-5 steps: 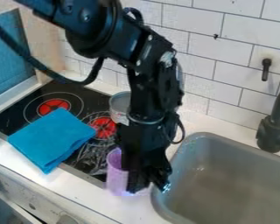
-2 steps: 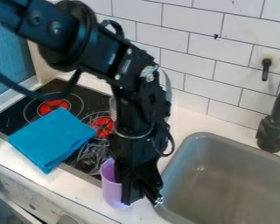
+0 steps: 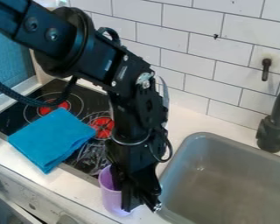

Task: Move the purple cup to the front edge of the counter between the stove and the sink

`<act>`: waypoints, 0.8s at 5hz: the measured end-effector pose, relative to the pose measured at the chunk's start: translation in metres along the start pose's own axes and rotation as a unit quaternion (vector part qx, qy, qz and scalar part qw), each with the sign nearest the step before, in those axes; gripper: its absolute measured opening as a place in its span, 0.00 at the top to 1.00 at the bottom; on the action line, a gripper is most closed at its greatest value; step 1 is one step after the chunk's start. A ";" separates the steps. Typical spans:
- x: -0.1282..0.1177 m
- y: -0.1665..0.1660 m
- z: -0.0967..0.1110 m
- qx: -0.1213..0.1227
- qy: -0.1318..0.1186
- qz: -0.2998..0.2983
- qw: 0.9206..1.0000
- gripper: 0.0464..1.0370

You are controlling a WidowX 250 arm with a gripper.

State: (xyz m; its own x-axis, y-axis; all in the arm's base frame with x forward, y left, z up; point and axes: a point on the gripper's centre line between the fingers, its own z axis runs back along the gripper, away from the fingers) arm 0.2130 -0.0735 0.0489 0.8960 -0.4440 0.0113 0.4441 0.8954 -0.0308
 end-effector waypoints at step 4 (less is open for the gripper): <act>0.008 0.017 0.048 0.028 -0.067 0.007 0.997 0.03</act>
State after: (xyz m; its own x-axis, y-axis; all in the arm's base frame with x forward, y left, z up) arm 0.2280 -0.0609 0.0967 0.8924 -0.4274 0.1447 0.4285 0.9032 0.0246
